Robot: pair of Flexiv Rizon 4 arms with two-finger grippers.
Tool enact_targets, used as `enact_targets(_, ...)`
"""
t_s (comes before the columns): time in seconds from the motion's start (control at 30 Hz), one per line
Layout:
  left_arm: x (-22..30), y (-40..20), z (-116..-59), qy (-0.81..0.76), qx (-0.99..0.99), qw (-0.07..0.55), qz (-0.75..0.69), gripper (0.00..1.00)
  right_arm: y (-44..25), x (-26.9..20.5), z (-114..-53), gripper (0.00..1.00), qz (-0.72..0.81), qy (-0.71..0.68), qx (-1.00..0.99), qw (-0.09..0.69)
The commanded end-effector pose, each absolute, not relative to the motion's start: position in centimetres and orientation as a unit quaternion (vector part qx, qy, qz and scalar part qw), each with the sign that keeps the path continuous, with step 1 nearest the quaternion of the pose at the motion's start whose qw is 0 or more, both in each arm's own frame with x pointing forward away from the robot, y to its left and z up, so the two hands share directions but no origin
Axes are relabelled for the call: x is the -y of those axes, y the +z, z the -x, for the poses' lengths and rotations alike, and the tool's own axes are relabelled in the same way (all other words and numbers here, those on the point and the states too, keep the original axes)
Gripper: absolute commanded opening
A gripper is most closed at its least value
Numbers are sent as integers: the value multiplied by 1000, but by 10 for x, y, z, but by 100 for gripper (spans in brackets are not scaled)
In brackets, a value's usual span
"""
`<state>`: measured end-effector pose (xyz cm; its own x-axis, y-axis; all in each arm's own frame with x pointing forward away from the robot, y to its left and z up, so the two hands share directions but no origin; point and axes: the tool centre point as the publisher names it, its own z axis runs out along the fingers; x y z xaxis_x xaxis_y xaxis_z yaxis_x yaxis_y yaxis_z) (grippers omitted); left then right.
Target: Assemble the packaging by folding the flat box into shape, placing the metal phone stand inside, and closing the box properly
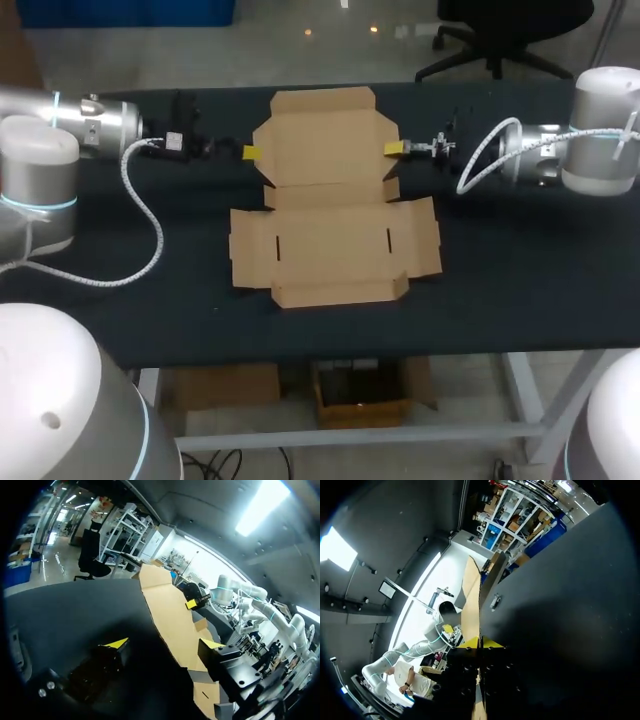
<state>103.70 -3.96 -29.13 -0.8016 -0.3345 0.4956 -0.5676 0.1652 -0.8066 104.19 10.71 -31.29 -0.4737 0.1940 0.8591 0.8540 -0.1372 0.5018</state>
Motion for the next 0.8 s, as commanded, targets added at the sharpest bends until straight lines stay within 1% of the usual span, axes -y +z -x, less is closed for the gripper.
enact_targets(0.03,45,-292,-1043,576,756,110,-289,72,-314,-107,-1043,0,432,-619,597,271)
enact_targets(0.07,47,-292,-1043,578,756,112,-286,66,-314,-107,-1043,0,432,-620,597,270)
enact_targets(0.1,49,-292,-1043,578,756,113,-285,62,-314,-107,-1044,0,431,-621,597,269)
enact_targets(0.2,55,-293,-1044,582,755,120,-279,63,-313,-108,-1044,0,429,-624,597,268)
enact_targets(0.27,60,-293,-1045,586,753,126,-273,59,-313,-108,-1044,0,427,-625,596,267)
enact_targets(0.37,66,-293,-1047,592,749,135,-265,58,-312,-108,-1044,0,424,-628,595,266)
enact_targets(0.43,70,-292,-1048,595,747,139,-261,53,-312,-109,-1045,0,422,-631,595,265)
enact_targets(0.53,77,-292,-1050,598,746,147,-254,50,-311,-110,-1046,0,419,-633,595,264)
enact_targets(0.8,90,-292,-1053,603,744,164,-238,46,-310,-111,-1049,0,411,-641,593,263)
